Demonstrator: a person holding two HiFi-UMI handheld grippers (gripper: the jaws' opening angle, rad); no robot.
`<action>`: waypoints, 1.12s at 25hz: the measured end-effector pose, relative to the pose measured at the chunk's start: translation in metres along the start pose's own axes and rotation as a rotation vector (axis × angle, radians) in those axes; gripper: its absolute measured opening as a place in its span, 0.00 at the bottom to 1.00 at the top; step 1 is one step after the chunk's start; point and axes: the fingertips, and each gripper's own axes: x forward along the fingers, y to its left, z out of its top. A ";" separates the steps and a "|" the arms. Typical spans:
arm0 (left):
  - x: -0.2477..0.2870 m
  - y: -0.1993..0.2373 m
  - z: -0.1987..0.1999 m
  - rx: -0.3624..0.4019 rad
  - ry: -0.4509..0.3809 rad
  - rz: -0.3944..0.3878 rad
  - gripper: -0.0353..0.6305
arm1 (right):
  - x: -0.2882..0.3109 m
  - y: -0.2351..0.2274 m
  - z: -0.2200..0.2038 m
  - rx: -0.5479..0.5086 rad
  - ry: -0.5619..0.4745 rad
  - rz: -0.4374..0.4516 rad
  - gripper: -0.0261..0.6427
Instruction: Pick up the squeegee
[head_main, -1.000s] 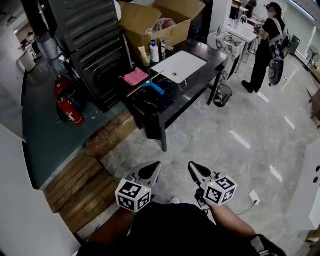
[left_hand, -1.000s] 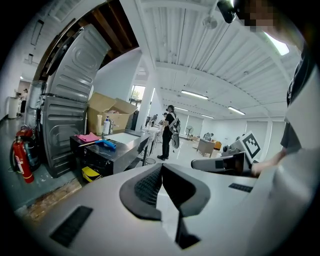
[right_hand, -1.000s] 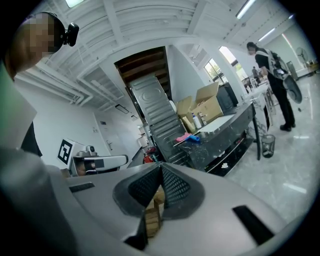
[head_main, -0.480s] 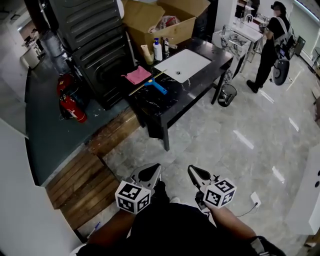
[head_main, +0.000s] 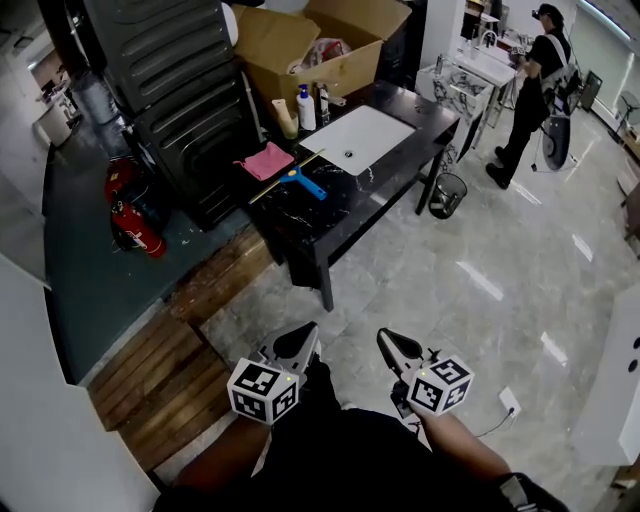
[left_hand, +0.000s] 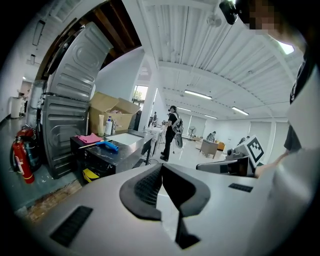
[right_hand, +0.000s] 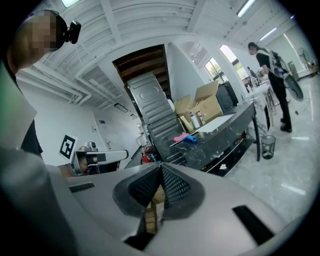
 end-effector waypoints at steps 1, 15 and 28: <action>0.003 0.002 0.001 -0.003 -0.002 0.000 0.08 | 0.002 -0.003 0.002 0.000 -0.001 -0.004 0.05; 0.068 0.039 0.017 -0.012 0.016 -0.054 0.08 | 0.043 -0.044 0.022 0.003 0.018 -0.043 0.05; 0.130 0.111 0.064 -0.006 0.037 -0.098 0.08 | 0.127 -0.072 0.079 -0.015 0.041 -0.064 0.05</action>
